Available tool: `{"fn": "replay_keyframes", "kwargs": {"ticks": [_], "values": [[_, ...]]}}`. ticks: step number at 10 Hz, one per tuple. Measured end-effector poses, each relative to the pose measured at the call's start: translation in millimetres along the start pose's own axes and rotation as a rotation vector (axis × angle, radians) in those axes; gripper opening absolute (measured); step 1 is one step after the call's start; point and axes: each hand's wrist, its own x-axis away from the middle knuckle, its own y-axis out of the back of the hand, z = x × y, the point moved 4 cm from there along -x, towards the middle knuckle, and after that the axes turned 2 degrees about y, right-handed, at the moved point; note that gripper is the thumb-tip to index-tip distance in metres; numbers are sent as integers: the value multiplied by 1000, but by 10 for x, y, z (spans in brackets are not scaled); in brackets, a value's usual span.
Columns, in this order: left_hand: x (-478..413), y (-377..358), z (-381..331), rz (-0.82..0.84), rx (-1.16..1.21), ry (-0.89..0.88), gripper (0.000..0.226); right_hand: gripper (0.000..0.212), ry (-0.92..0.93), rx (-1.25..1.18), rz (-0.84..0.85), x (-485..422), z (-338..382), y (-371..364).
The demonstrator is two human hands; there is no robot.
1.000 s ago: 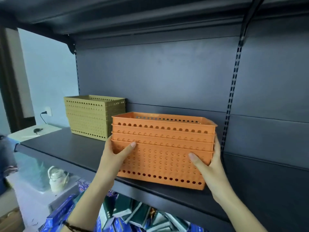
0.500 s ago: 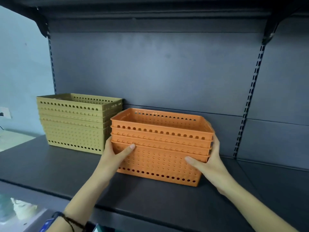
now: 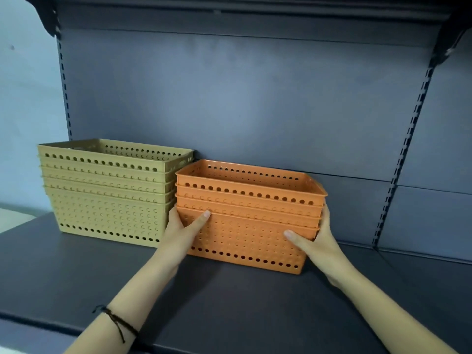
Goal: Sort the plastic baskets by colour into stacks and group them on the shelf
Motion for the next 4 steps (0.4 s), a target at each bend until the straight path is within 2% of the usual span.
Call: {"fn": "replay_keyframes", "kwargs": {"ticks": [1,2,3,4], "values": [[-44,66,48,69,2,99,65,111,-48,29,-75,21,15,-51],[-26,223,89,141,-35,183,61,99,-47,105,-237,140,80,-151],[56,498,84,231,-86,207,41,100,-70,153,-398,265,157,-233],[180,878,11,296,-154,122,28,102,-39,174,-595,391,288,-272]]}}
